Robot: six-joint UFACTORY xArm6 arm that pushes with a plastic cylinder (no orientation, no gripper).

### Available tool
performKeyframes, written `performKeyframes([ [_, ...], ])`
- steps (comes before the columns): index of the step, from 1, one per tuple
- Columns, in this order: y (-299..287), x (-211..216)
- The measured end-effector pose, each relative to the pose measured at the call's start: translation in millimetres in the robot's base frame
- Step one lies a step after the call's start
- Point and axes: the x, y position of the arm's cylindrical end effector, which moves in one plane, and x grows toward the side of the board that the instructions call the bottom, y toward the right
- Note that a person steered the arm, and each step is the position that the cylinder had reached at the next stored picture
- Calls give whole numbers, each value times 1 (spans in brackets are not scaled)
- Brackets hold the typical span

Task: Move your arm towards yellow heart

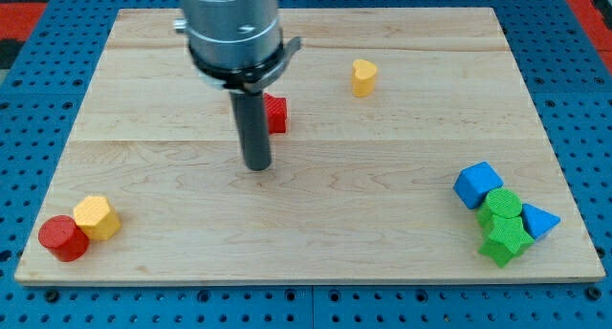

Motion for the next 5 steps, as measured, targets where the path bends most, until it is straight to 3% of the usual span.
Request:
performKeyframes([
  [2, 75, -21],
  [5, 171, -92],
])
